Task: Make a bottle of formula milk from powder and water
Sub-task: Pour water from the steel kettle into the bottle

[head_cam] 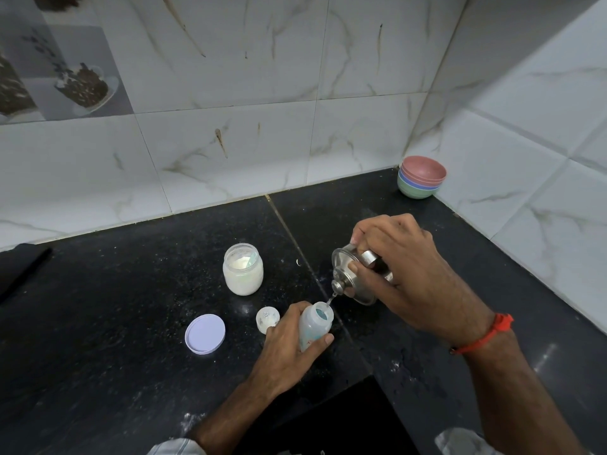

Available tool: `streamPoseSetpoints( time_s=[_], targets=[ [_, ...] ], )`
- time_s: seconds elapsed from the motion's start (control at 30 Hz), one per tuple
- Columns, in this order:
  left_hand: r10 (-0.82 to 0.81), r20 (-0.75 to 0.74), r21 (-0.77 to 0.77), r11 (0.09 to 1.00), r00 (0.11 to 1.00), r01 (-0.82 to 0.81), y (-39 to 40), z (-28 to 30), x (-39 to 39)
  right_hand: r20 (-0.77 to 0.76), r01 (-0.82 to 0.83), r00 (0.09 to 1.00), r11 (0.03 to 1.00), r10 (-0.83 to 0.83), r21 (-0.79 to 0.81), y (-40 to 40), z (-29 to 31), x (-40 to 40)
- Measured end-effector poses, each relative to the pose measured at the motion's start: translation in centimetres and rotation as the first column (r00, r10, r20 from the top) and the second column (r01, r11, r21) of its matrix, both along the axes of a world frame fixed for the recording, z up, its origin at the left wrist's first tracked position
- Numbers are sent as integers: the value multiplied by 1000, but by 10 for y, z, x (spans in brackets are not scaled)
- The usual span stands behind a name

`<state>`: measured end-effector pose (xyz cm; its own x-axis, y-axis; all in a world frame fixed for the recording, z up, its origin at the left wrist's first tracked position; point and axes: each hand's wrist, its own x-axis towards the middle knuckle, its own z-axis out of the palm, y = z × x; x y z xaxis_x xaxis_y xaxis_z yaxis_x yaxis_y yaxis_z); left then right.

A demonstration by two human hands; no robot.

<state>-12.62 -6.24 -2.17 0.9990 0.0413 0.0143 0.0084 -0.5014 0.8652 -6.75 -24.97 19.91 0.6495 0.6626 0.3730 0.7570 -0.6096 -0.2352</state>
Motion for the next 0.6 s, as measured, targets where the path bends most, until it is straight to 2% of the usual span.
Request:
streamPoseSetpoints(
  time_s=[0.6],
  targets=[
    [11,-11,-4,1000,1000,-11,0,-7,-2,14,1,1000,1000,-1,-4,-2,-2,2]
  ],
)
